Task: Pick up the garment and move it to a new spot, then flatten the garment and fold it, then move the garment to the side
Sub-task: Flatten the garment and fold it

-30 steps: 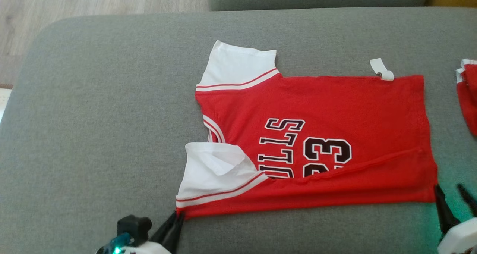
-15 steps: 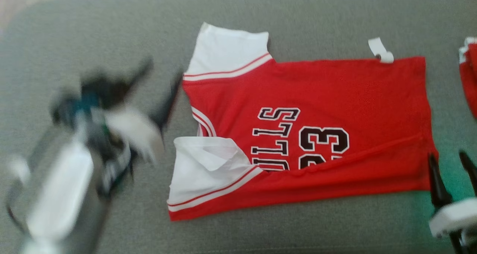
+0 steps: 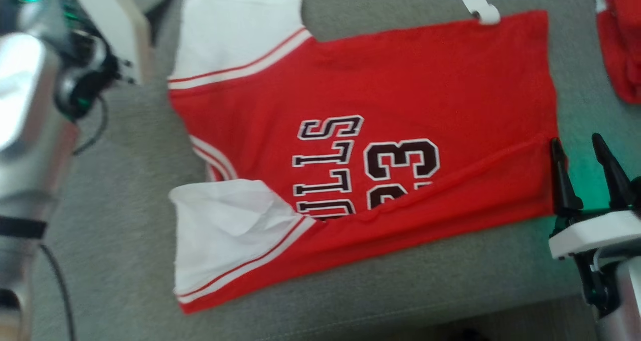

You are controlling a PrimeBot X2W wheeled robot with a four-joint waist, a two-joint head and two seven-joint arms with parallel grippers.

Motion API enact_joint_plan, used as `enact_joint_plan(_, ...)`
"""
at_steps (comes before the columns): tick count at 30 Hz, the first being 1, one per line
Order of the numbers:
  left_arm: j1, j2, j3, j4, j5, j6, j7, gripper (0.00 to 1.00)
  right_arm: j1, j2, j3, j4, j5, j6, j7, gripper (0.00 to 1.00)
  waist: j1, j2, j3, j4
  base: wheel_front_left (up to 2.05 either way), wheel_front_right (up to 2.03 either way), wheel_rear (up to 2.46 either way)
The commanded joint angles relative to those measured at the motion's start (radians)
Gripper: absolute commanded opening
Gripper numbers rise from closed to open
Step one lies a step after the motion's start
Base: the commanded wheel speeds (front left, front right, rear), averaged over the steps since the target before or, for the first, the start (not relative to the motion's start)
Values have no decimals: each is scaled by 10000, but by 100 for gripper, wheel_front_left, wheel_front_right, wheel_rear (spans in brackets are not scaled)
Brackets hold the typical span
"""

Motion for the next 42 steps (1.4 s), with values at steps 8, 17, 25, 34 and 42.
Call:
enact_joint_plan(8,-1215,1001,-527,1015,-694,13,-264,100,-200,172,101,-39,89,65,-259,100,-1,0,854,-961,0,0,0)
enact_joint_plan(17,-1784,1215,-778,2344,-826,12,-658,100,-428,249,111,139,-23,65,-363,100,-1,0,1039,-1312,0,0,0)
enact_joint_plan(25,-2090,1325,-1355,2834,-953,12,-651,100,-445,385,38,236,-113,65,-433,100,-1,0,1118,-1519,0,0,0)
enact_joint_plan(34,-2166,1542,-1968,2965,-1387,12,-476,38,-550,485,-28,357,-166,65,-421,100,-1,0,1157,-1783,0,0,0)
enact_joint_plan(42,-2069,1904,-2710,2390,-1607,12,-878,0,-1282,312,579,-222,82,65,-193,100,-1,0,823,-1729,0,0,0)
